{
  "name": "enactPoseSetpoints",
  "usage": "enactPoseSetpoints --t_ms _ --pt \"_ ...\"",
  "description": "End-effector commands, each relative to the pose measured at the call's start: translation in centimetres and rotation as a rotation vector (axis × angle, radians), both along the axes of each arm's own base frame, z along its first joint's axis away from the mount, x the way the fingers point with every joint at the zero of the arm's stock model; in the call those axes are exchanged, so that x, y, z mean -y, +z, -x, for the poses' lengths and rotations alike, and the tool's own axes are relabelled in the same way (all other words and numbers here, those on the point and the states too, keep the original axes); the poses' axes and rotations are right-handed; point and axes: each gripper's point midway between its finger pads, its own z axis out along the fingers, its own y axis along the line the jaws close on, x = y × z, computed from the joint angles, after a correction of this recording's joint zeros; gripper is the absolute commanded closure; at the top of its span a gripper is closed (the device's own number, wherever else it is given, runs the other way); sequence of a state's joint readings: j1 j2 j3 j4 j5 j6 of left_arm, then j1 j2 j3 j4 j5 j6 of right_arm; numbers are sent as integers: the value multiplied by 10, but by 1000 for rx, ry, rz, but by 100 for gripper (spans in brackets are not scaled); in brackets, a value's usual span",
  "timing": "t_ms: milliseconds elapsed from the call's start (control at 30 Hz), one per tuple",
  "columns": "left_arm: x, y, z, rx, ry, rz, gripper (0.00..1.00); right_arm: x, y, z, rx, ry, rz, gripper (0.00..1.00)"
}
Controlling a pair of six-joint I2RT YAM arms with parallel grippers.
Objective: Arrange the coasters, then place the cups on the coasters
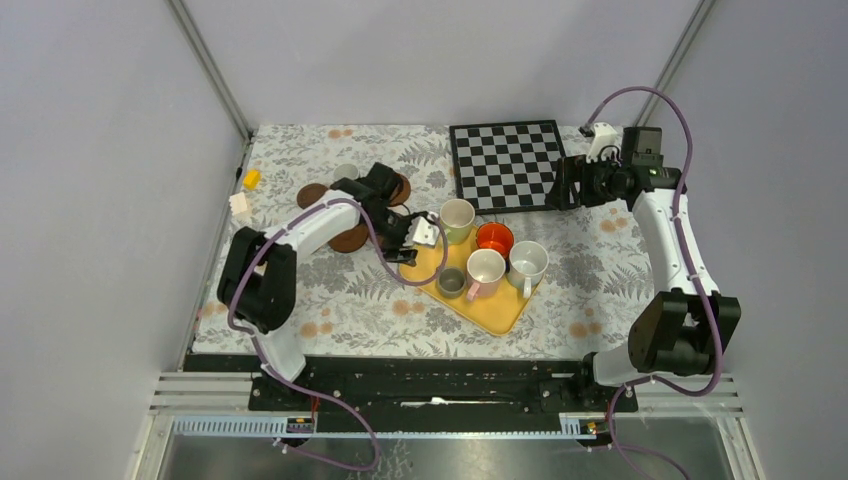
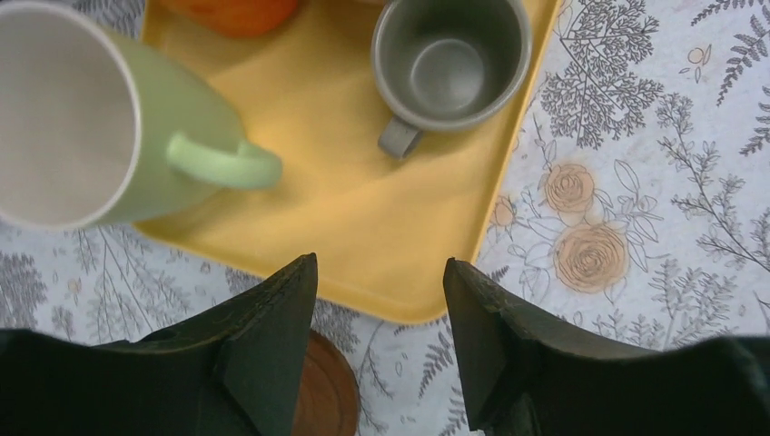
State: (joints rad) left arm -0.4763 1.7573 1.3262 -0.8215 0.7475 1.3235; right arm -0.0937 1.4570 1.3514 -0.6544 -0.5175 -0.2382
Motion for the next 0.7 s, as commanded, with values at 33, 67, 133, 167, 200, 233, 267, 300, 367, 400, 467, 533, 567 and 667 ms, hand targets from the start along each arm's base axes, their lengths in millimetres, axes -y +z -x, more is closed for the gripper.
enactPoseSetpoints --t_ms 33,67,133,167,200,233,267,300,367,400,467,533,567,667 --pt "30 -10 -5 94 -93 22 42 3 -3 7 -26 -11 -19 2" --pt "34 -13 -5 95 -101 16 43 3 -3 7 -25 -11 -20 2" --pt "42 -19 -3 101 -115 7 44 2 -3 8 -24 -5 -24 2" --pt "45 -23 -2 102 -122 -1 45 2 -4 9 -24 -3 -25 2" --pt "48 -26 -1 106 -131 -7 46 2 -5 9 -21 -3 -25 2" --pt "50 -29 -1 105 -136 -16 47 2 -6 10 -20 -3 -25 1" --pt "51 -32 0 105 -142 -22 48 3 -7 10 -20 -5 -25 2" --pt "52 -35 1 104 -147 -29 49 2 -8 11 -22 -4 -27 2" --pt "51 -42 3 106 -160 -48 50 1 -9 11 -21 -1 -31 2" --pt "50 -46 5 110 -170 -61 50 1 -10 11 -21 0 -33 2" --pt "48 -54 12 113 -192 -85 52 1 -11 11 -20 -1 -31 2" --pt "47 -57 17 108 -204 -91 54 1 -12 10 -21 -2 -32 2" --pt "46 -57 19 104 -203 -89 56 1 -12 10 -20 -1 -33 2" --pt "45 -56 22 98 -199 -91 62 1 -14 10 -21 -3 -33 2"
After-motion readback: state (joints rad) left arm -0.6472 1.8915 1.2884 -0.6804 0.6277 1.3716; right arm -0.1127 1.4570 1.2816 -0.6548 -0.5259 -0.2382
